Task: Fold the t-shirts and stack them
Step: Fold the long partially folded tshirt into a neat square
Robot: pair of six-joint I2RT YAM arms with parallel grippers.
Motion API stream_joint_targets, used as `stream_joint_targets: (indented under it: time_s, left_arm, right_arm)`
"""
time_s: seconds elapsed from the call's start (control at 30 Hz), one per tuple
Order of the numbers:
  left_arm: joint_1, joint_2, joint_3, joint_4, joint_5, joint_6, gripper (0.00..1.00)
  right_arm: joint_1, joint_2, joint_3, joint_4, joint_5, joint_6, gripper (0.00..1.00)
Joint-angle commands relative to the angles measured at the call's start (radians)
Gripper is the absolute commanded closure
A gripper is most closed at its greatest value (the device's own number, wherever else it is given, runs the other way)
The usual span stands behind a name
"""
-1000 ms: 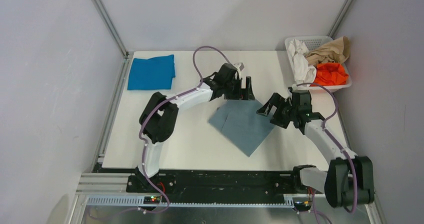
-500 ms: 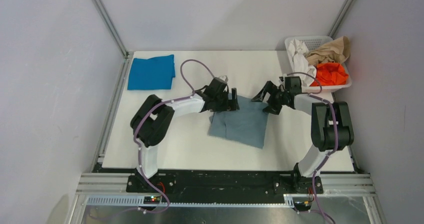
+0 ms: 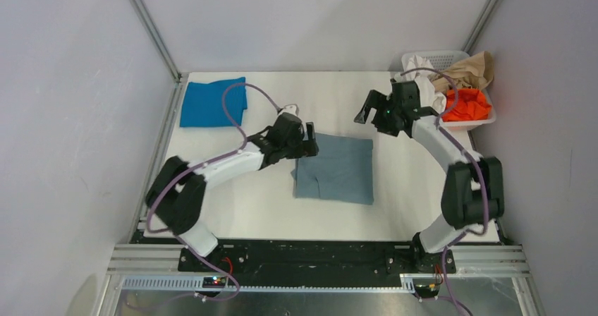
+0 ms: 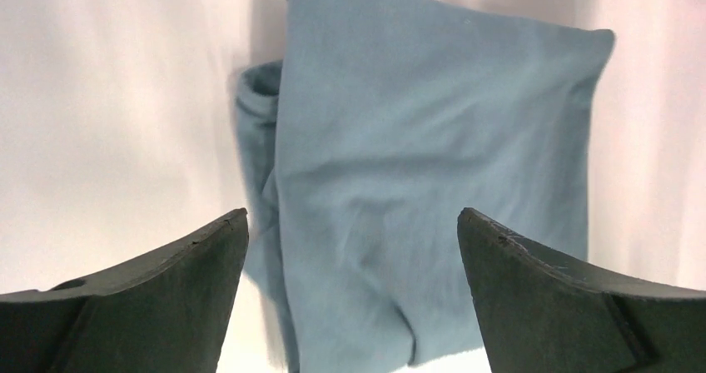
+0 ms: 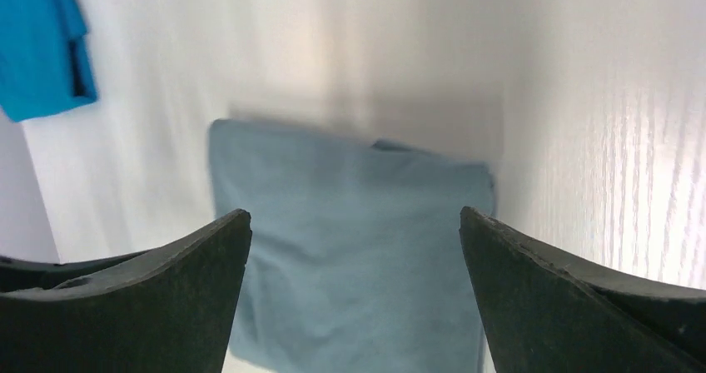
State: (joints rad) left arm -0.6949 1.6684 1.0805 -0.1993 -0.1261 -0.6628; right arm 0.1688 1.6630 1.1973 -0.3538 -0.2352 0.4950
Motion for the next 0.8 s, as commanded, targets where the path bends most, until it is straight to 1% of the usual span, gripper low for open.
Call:
stream_joint_targets:
  time_s: [0.0, 0.07, 0.1, 0.13, 0.17, 0.2, 0.23, 0.27, 0.3, 0.33, 0.37, 0.43, 0.47, 0.5, 0.53, 0.57, 0.6, 0.73, 0.77]
  left_arm:
    - [-0.001, -0.186, -0.131, -0.011, -0.035, -0.009, 0.00]
    - [0.000, -0.242, -0.215, -0.012, 0.019, -0.021, 0.00]
    - [-0.001, -0.278, -0.243, -0.010, 0.055, -0.032, 0.00]
    - [-0.001, -0.294, -0.291, -0.009, 0.070, -0.038, 0.00]
    - [-0.001, -0.327, -0.315, -0.009, 0.089, -0.052, 0.00]
    - [-0.005, -0.342, -0.356, -0.008, 0.094, -0.059, 0.01]
    - [-0.014, -0.369, -0.373, -0.003, 0.096, -0.070, 0.03]
    - [-0.020, -0.380, -0.398, 0.001, 0.097, -0.074, 0.04]
    - [-0.036, -0.393, -0.409, 0.017, 0.104, -0.078, 0.07]
    - [-0.045, -0.396, -0.428, 0.030, 0.111, -0.078, 0.09]
    - [-0.060, -0.391, -0.437, 0.066, 0.136, -0.078, 0.13]
    - [-0.069, -0.365, -0.459, 0.136, 0.199, -0.084, 0.20]
    - [-0.070, -0.353, -0.467, 0.156, 0.213, -0.088, 0.22]
    - [-0.071, -0.324, -0.466, 0.180, 0.233, -0.095, 0.29]
    - [-0.071, -0.294, -0.461, 0.191, 0.241, -0.098, 0.32]
    - [-0.072, -0.281, -0.459, 0.207, 0.266, -0.100, 0.38]
    - [-0.074, -0.260, -0.460, 0.234, 0.290, -0.103, 0.40]
    - [-0.080, -0.231, -0.468, 0.267, 0.310, -0.110, 0.55]
    - [-0.080, -0.229, -0.472, 0.270, 0.309, -0.112, 0.64]
  right_arm:
    - [0.095, -0.209, -0.005, -0.176, 0.186, -0.041, 0.01]
    - [0.128, -0.286, -0.101, -0.203, 0.217, -0.025, 0.00]
    - [0.143, -0.346, -0.188, -0.203, 0.216, -0.001, 0.01]
    - [0.148, -0.380, -0.233, -0.195, 0.201, 0.013, 0.01]
    - [0.152, -0.447, -0.324, -0.193, 0.190, 0.047, 0.02]
    - [0.153, -0.479, -0.367, -0.185, 0.178, 0.065, 0.03]
    - [0.156, -0.540, -0.452, -0.171, 0.166, 0.089, 0.05]
    - [0.159, -0.566, -0.488, -0.161, 0.134, 0.096, 0.06]
    - [0.165, -0.609, -0.550, -0.139, 0.110, 0.103, 0.08]
    - [0.167, -0.625, -0.575, -0.127, 0.065, 0.104, 0.09]
    - [0.172, -0.649, -0.614, -0.100, 0.047, 0.108, 0.12]
    - [0.181, -0.663, -0.651, -0.070, 0.021, 0.109, 0.17]
    - [0.186, -0.660, -0.658, -0.065, 0.018, 0.112, 0.19]
    - [0.189, -0.652, -0.671, -0.058, 0.018, 0.119, 0.22]
    - [0.194, -0.639, -0.677, -0.056, 0.023, 0.125, 0.24]
    - [0.197, -0.631, -0.690, -0.053, 0.026, 0.127, 0.26]
    - [0.202, -0.617, -0.705, -0.051, 0.032, 0.131, 0.27]
    - [0.207, -0.584, -0.758, -0.009, 0.046, 0.142, 0.33]
    - [0.207, -0.578, -0.764, 0.017, 0.045, 0.143, 0.37]
